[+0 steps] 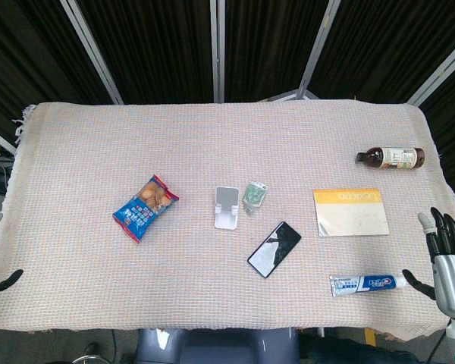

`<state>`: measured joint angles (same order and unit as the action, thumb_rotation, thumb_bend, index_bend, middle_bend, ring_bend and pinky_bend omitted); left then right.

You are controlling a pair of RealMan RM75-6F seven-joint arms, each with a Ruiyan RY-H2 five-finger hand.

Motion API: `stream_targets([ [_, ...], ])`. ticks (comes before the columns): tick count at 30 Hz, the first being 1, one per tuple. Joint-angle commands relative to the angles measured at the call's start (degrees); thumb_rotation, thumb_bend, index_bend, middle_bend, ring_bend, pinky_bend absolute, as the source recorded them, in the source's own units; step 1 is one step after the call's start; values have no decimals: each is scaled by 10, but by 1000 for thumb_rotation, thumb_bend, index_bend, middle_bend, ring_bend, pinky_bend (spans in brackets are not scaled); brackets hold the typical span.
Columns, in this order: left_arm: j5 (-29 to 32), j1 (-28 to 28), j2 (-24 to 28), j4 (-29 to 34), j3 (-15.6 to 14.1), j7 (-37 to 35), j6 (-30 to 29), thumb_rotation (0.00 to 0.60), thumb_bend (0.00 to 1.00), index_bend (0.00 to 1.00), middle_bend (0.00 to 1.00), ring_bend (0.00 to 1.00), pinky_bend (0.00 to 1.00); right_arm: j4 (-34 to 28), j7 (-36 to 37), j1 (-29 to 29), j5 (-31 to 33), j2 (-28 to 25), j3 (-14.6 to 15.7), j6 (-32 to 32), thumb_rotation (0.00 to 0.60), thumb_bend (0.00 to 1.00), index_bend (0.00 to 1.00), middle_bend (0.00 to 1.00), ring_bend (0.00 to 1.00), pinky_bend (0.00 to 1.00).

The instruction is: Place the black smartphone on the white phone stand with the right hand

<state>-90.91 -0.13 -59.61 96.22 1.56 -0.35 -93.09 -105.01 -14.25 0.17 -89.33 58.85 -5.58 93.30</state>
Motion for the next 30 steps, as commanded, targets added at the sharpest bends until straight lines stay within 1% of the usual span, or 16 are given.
stream_targets([
  [1,1,0,-1,-1,0,1,1,600,0,0,0,0,0,0,0,0,0,0,0,-1,600,0,0,0,0,0],
  [4,5,-2,-2,-1,1,3,5,600,0,0,0,0,0,1,-2,2,-1,1,2,-5,600,0,0,0,0,0],
  [7,12,-4,-3,-2,4,4,10,600,0,0,0,0,0,3,-5,9,-2,1,7,-24,600,0,0,0,0,0],
  [10,19,-8,-7,-6,8,6,17,600,0,0,0,0,0,13,-15,35,-18,1,12,-66,600,0,0,0,0,0],
  [13,27,-12,-10,-10,11,8,24,600,0,0,0,0,0,36,-9,80,-58,1,15,-122,600,0,0,0,0,0],
  [15,33,-13,-12,-12,12,10,28,600,0,0,0,0,0,53,23,117,-93,-2,20,-164,600,0,0,0,0,0],
  [17,38,-14,-11,-8,9,6,38,600,0,0,0,0,0,78,75,163,-130,1,22,-207,600,0,3,0,0,0],
  [18,40,-15,-10,-5,8,2,43,600,0,0,0,0,0,98,102,192,-152,9,22,-230,600,0,11,0,0,0],
  [20,45,-17,-12,-6,9,9,48,600,0,0,0,0,0,131,128,236,-178,29,21,-265,600,0,43,3,0,0],
  [23,54,-21,-20,-6,14,25,53,600,0,0,0,0,0,172,133,289,-198,64,17,-312,600,0,114,44,0,0],
  [24,56,-22,-23,-7,15,30,54,600,0,0,0,0,0,184,134,302,-201,75,17,-325,600,0,138,74,9,8],
  [27,64,-23,-31,-12,18,42,55,600,0,0,0,0,0,212,136,333,-208,101,20,-351,600,0,175,156,77,70],
  [30,76,-25,-37,-18,21,46,61,600,0,0,0,0,0,238,134,356,-222,126,26,-368,600,0,202,204,127,123],
])
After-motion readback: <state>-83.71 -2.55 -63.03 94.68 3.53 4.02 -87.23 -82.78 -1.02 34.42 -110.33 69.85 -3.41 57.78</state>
